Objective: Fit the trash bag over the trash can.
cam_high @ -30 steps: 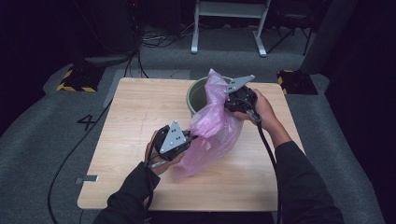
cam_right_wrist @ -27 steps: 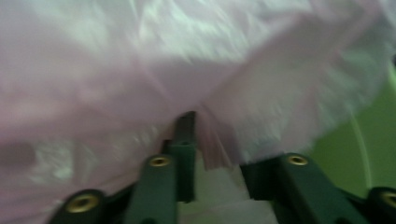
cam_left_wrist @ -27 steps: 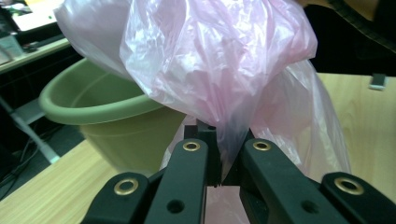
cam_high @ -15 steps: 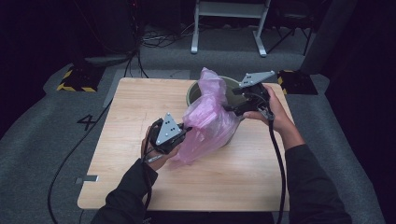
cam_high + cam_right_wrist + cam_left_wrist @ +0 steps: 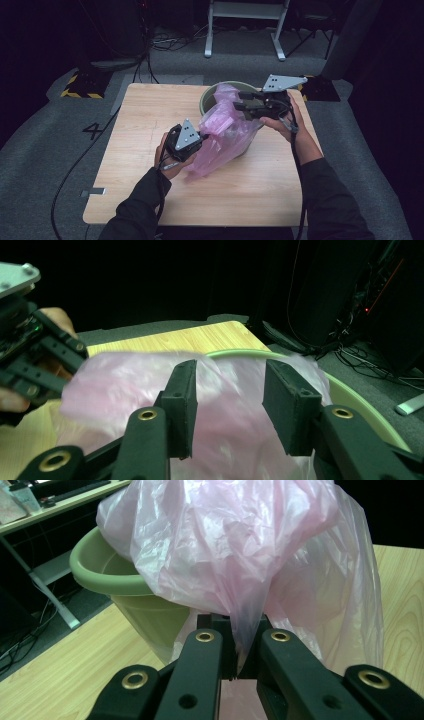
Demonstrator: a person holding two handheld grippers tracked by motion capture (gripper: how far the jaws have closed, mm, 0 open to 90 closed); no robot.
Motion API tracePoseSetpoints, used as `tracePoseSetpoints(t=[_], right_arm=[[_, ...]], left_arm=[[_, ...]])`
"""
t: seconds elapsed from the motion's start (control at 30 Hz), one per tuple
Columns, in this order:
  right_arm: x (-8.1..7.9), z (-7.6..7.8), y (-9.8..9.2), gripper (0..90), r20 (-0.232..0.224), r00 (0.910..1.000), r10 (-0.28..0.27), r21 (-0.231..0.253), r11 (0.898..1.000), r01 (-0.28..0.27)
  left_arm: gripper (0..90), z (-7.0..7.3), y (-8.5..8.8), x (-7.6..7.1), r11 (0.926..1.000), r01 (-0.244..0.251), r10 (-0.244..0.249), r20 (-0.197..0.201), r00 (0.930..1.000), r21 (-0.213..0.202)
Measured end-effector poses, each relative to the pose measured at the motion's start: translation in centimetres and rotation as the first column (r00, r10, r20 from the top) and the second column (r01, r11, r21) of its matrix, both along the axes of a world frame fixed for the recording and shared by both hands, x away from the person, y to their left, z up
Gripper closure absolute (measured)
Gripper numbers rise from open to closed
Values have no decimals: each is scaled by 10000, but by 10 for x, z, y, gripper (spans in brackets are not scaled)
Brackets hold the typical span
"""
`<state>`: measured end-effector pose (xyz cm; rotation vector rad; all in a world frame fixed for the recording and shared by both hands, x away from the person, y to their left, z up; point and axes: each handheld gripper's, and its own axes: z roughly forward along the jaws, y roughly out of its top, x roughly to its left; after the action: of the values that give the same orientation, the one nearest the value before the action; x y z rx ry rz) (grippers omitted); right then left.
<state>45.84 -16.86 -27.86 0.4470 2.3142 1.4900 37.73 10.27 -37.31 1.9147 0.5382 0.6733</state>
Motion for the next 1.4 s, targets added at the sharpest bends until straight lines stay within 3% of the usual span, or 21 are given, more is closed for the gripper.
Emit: tracePoseSetpoints(t=[0.07, 0.13, 0.27, 0.33, 0.4, 0.47, 0.5, 0.6, 0.67, 0.9, 0.97, 1.03, 1.17, 1.4], right_arm=[[1, -2, 8, 616, -59, 10000, -56, -367, 9993, 54], [6, -8, 18, 669, -161, 9996, -242, -1075, 9940, 224], [13, -21, 29, 698, -618, 9972, -412, -2203, 9751, 266], [12, -25, 32, 682, -685, 9969, -395, -2590, 9657, 204], [11, -28, 33, 572, -566, 9966, -597, -2728, 9611, 421], [6, -28, 29, 499, -351, 9958, -841, -2548, 9643, 725], [2, -26, 24, 462, -295, 9963, -802, -2156, 9738, 720], [-11, -23, 11, 404, -17, 9979, -646, -1347, 9888, 638], [-25, -23, 0, 378, 27, 10000, 71, -1049, 9945, -67], [-40, -38, -10, 361, -299, 9947, 979, -1286, 9865, -1010], [-42, -45, -11, 417, -223, 9945, 1023, -1455, 9838, -1045], [-44, -50, -12, 546, -19, 9934, 1146, -1581, 9809, -1135], [-43, -54, -13, 757, 91, 9955, 940, -1198, 9885, -922], [-44, -47, -18, 894, 475, 9941, 976, -469, 9943, -954]], left_arm=[[890, 0, -2, 1, 10000, -22, 21, 18, 10000, 56], [890, -1, -4, 2, 9999, -32, 32, -6, 10000, 97], [887, -1, -5, 4, 9997, -101, 99, 68, 9999, 226], [886, -1, -5, 4, 9997, -115, 113, 72, 9999, 231], [885, -2, -5, 5, 9995, -127, 125, 81, 9999, 272], [880, -2, -3, 5, 9998, -110, 110, 29, 9999, 183], [878, -2, -2, 5, 9999, -71, 71, 7, 10000, 155], [871, -2, 1, 5, 10000, 23, -23, -126, 9999, -8], [865, -2, 3, 6, 10000, 25, -26, -223, 9997, -66], [866, 0, 8, 4, 9994, 199, -204, -188, 9996, -268], [866, 1, 10, 3, 9993, 240, -245, -171, 9996, -285], [866, 1, 12, 3, 9992, 248, -252, -139, 9996, -304], [866, 3, 15, 1, 9987, 332, -336, -109, 9994, -394], [865, 6, 18, -2, 9980, 390, -388, 36, 9992, -500]])
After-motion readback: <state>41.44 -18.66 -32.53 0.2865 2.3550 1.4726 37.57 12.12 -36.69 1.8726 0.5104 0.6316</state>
